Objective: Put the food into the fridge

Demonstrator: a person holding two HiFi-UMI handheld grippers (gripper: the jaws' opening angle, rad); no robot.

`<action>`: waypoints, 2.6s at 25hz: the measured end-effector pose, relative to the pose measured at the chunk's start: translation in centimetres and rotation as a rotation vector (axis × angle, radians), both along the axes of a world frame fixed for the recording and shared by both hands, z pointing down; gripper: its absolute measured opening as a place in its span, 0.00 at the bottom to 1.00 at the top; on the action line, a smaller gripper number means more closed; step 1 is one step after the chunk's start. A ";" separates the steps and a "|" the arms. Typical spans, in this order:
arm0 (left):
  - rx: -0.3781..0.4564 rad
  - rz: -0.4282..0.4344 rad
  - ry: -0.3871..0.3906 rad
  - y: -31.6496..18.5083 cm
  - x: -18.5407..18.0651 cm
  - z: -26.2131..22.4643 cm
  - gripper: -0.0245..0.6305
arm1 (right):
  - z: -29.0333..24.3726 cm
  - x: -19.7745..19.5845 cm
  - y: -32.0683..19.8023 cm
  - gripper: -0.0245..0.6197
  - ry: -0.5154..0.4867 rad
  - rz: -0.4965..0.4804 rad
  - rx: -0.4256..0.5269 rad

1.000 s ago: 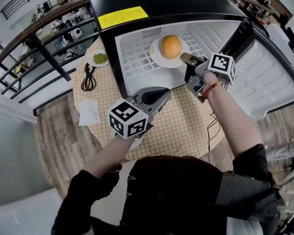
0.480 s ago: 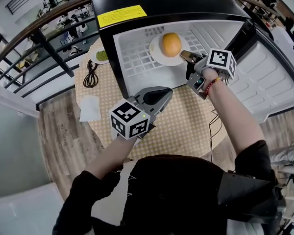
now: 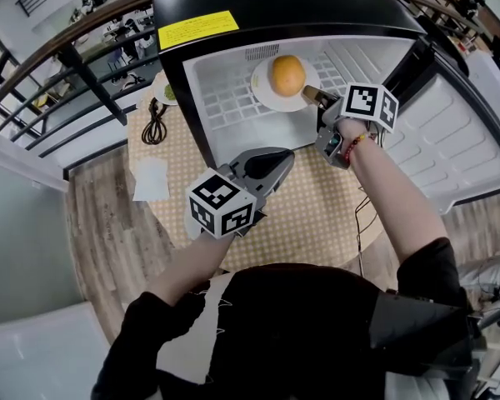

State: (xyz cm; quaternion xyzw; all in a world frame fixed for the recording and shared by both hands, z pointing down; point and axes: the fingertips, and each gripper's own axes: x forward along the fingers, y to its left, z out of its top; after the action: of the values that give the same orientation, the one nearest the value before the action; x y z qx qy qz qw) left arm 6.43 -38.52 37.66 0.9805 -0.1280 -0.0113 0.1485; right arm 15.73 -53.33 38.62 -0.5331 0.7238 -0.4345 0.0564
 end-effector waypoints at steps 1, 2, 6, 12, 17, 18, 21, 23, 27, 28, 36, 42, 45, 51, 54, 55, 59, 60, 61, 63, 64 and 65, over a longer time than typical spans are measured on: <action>-0.002 -0.003 0.000 0.1 0.1 0.1 0.06 | 0.0 0.0 0.0 0.14 0.011 -0.003 0.006; -0.003 -0.005 -0.002 0.1 0.1 0.1 0.06 | 0.0 0.0 0.0 0.14 0.021 -0.004 0.014; -0.003 -0.013 -0.012 0.3 0.3 0.4 0.06 | -0.1 0.1 0.1 0.15 0.074 0.004 0.056; 0.005 -0.021 -0.019 0.5 0.3 0.1 0.06 | 0.0 0.0 0.3 0.17 0.145 0.012 0.084; 0.006 -0.019 -0.022 0.7 0.4 0.1 0.06 | -0.1 0.0 0.2 0.18 0.198 0.013 0.095; 0.005 -0.019 -0.022 0.7 0.4 0.1 0.06 | -0.1 0.0 0.2 0.18 0.208 0.012 0.097; 0.004 -0.020 -0.022 0.8 0.3 0.2 0.06 | -0.1 0.1 0.2 0.19 0.235 0.007 0.103; 0.004 -0.022 -0.022 0.8 0.3 0.1 0.06 | -0.1 0.1 0.1 0.20 0.254 0.005 0.108; 0.005 -0.025 -0.025 0.8 0.2 0.1 0.06 | -0.1 0.2 0.1 0.21 0.286 0.004 0.118; 0.005 -0.027 -0.025 0.8 0.2 0.1 0.06 | -0.1 0.2 0.1 0.21 0.295 0.004 0.121; 0.001 -0.028 -0.026 0.8 0.2 0.3 0.06 | 0.1 0.5 -0.2 0.24 0.337 0.011 0.117; 0.000 -0.031 -0.025 0.6 0.2 0.4 0.06 | 0.2 0.5 -0.3 0.24 0.369 0.002 0.115; -0.001 -0.029 -0.026 0.5 0.3 0.4 0.06 | 0.2 0.5 -0.4 0.25 0.384 0.003 0.112; 0.001 -0.027 -0.027 0.5 0.4 0.3 0.06 | 0.3 0.4 -0.5 0.25 0.412 0.003 0.112; 0.002 -0.026 -0.029 0.5 0.5 0.3 0.06 | 0.3 0.5 -0.5 0.25 0.427 0.002 0.113; 0.002 -0.025 -0.030 0.5 0.5 0.3 0.06 | 0.3 0.5 -0.5 0.26 0.436 0.001 0.113; 0.000 -0.023 -0.032 0.5 0.5 0.4 0.06 | 0.4 0.6 -0.5 0.27 0.471 0.007 0.111; 0.000 -0.024 -0.033 0.5 0.5 0.4 0.06 | 0.4 0.7 -0.5 0.27 0.484 0.010 0.110; -0.001 -0.024 -0.033 0.5 0.5 0.4 0.06 | 0.4 0.7 -0.5 0.28 0.502 0.012 0.110; -0.002 -0.026 -0.034 0.5 0.5 0.5 0.06 | 0.5 0.8 -0.5 0.29 0.534 0.013 0.115; -0.003 -0.027 -0.034 0.4 0.4 0.5 0.06 | 0.5 0.8 -0.5 0.29 0.541 0.012 0.119; -0.003 -0.027 -0.034 0.4 0.4 0.5 0.06 | 0.5 0.8 -0.5 0.29 0.542 0.013 0.122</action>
State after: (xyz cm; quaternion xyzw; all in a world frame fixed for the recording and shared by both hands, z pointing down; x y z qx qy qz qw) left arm 6.83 -38.12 38.20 0.9785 -0.1440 0.0034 0.1477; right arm 16.55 -53.80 39.16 -0.6301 0.7337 -0.2314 -0.1047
